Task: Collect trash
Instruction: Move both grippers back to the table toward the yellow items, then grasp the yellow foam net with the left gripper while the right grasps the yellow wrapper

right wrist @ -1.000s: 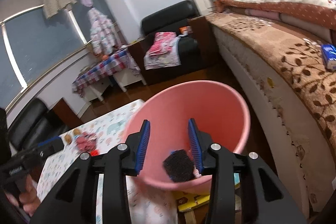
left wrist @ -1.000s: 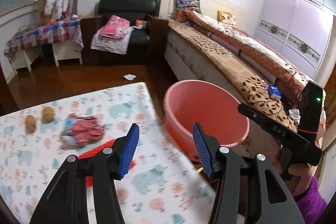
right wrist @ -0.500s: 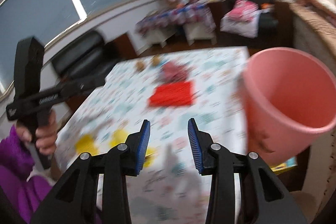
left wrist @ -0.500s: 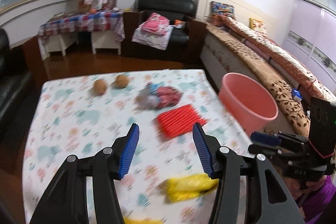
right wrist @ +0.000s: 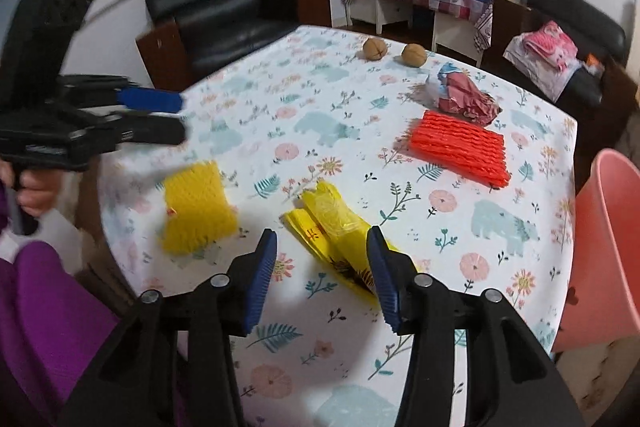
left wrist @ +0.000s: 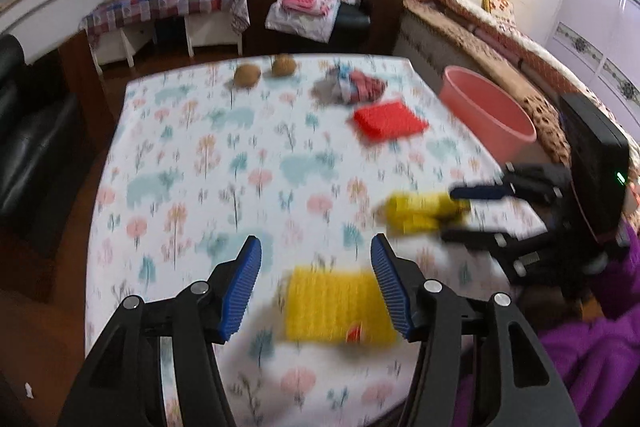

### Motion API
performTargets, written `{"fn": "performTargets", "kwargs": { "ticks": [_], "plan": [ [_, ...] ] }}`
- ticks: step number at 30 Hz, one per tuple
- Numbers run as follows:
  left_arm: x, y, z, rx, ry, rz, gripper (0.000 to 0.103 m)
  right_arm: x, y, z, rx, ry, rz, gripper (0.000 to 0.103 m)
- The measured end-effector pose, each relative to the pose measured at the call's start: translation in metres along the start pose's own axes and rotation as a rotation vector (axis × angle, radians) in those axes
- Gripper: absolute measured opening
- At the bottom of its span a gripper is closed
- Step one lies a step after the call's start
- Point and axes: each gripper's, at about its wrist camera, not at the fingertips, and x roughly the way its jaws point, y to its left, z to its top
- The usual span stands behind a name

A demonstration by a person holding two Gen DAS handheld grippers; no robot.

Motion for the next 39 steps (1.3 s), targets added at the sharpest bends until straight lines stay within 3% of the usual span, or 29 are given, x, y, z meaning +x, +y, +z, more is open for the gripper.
{"fn": "performTargets", "kwargs": {
  "ticks": [5,10,16,19,21,22,24,27,32,39],
  "plan": [
    [0.008,0.006,-0.026,-0.030,0.082,-0.039,0.056,0.013,0.003,0.003,-0.051,0.023,-0.061,0.048],
    [0.019,0.004,-0.037,-0.031,0.118,-0.042,0.056,0.025,-0.006,0.007,-0.021,0.031,-0.120,0.048],
    [0.030,-0.005,-0.041,0.003,0.134,-0.057,0.053,0.030,-0.022,0.008,0.053,0.044,-0.100,0.048],
    [0.031,-0.005,-0.039,0.001,0.115,-0.045,0.045,0.030,-0.024,0.008,0.072,0.040,-0.088,0.047],
    [0.032,-0.003,-0.037,-0.014,0.105,-0.036,0.031,0.030,-0.025,0.008,0.081,0.037,-0.084,0.047],
    [0.032,-0.002,-0.036,-0.019,0.105,-0.034,0.029,0.030,-0.026,0.008,0.088,0.033,-0.082,0.046],
    [0.033,0.000,-0.033,-0.030,0.094,-0.029,0.017,0.029,-0.028,0.007,0.103,0.028,-0.078,0.039],
    [0.032,0.001,-0.029,-0.030,0.076,-0.021,0.010,0.028,-0.031,0.006,0.125,0.022,-0.067,0.029],
    [0.030,0.000,-0.019,-0.032,0.039,-0.003,0.010,0.023,-0.040,0.004,0.182,-0.013,-0.040,0.018],
    [0.026,-0.004,0.009,-0.039,-0.043,0.016,0.009,0.015,-0.063,-0.002,0.320,-0.066,0.000,0.016]
  ]
}}
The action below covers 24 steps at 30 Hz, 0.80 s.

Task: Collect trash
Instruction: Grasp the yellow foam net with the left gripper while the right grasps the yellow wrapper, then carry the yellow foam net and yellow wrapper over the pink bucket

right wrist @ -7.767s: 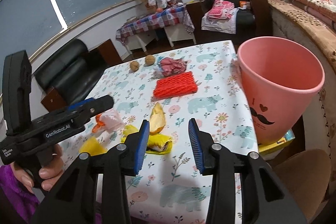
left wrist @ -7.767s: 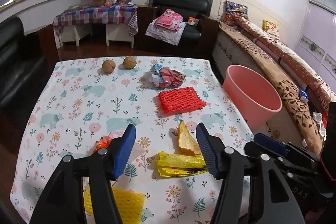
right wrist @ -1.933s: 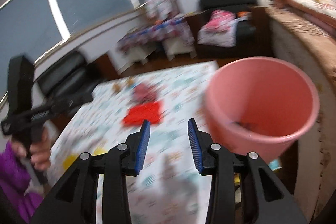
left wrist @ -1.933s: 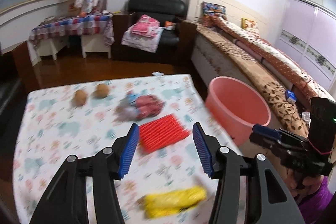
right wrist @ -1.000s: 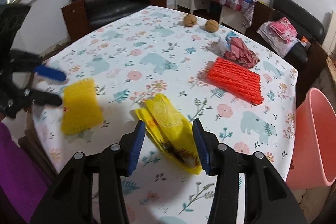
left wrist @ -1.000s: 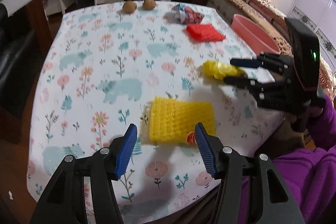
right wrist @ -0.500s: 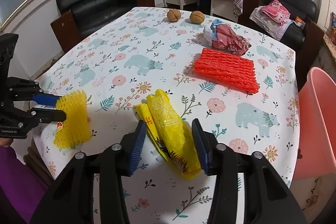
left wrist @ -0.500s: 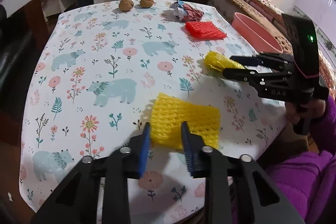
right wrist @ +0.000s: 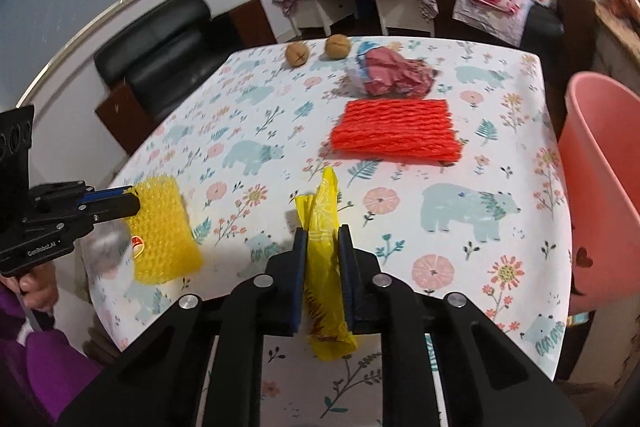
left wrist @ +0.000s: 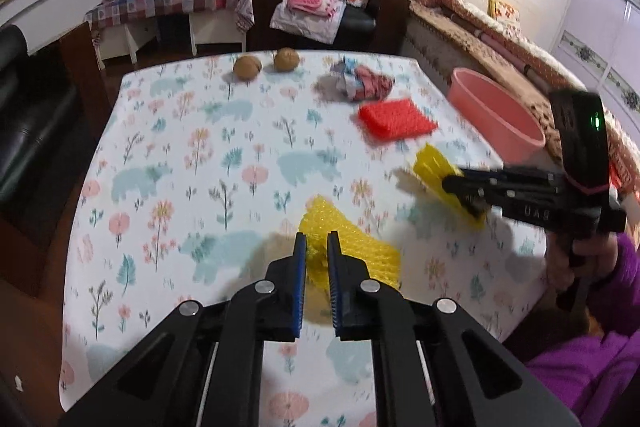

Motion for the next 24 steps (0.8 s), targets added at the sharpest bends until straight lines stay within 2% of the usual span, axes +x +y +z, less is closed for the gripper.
{"fn": "performTargets", "kwargs": {
  "ticks": [9,16,24],
  "plan": [
    [0.005,-0.015,0.033,-0.032,-0.077,-0.029,0.009,-0.017,-0.022,0.002,0.104,-0.075,0.004,0.016],
    [0.010,-0.027,0.059,-0.047,-0.125,-0.045,0.009,-0.045,-0.040,0.009,0.174,-0.175,0.004,0.016],
    [0.019,-0.049,0.085,-0.015,-0.153,-0.064,0.009,-0.073,-0.067,0.016,0.242,-0.269,-0.036,0.016]
  ]
}}
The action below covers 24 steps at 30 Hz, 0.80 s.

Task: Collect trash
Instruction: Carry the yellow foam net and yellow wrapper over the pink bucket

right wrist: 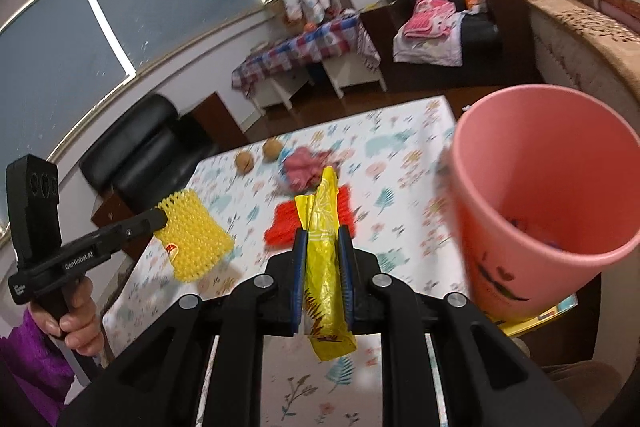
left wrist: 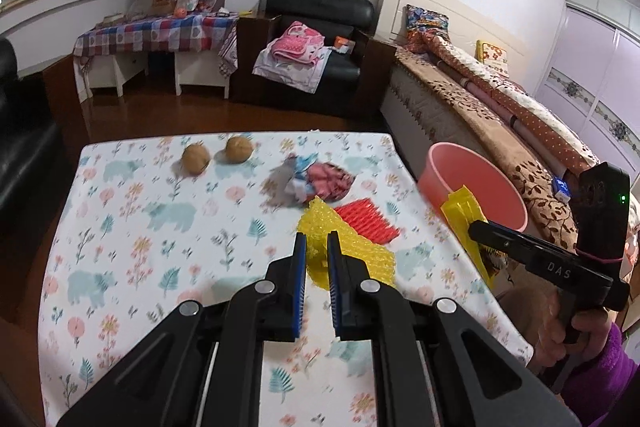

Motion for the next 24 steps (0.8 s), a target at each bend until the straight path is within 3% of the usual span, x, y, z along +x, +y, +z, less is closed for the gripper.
{"fn": "performTargets", "kwargs": {
  "ticks": [15,24],
  "plan": [
    [0.036,-0.073,0.042,0.078,-0.036,-0.124,0.009,-0.044,-0.067,0.025,0.135,-0.169,-0.128,0.016],
    [0.070,-0.122,0.057,0.136,-0.031,-0.179,0.010,-0.056,-0.099,0.025,0.188,-0.210,-0.180,0.016]
  ]
}}
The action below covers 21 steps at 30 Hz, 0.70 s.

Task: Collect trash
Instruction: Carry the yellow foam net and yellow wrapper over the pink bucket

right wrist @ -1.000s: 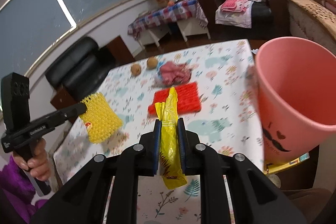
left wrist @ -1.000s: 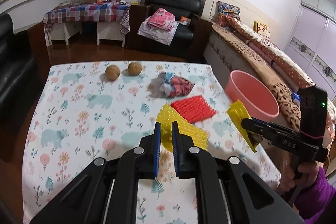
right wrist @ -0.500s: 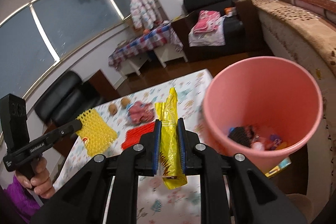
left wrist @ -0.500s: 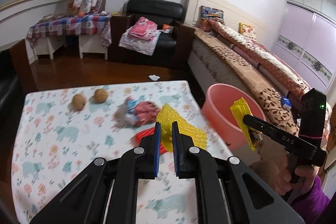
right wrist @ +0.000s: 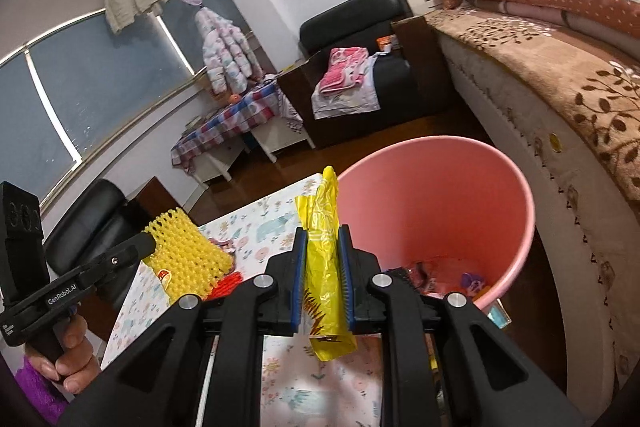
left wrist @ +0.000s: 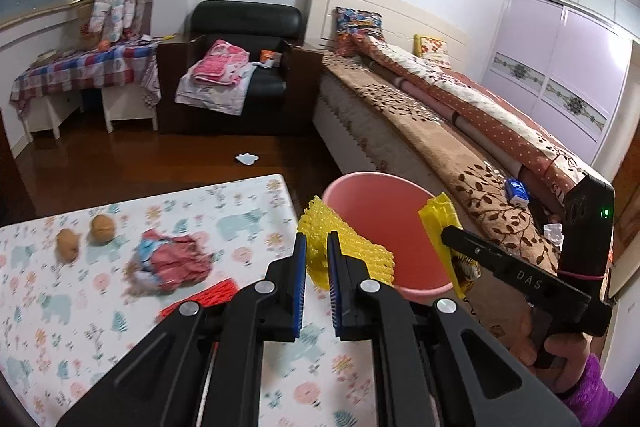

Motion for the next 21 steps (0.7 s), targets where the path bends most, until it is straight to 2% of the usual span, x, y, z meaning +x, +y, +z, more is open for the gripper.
{"fn": "performTargets", "kwargs": {
  "ticks": [21],
  "plan": [
    [0.080,-0.047,0.008,0.054,0.088,-0.019,0.010,0.008,-0.040,0.001,0.091,-0.037,-0.070,0.016]
  ]
}}
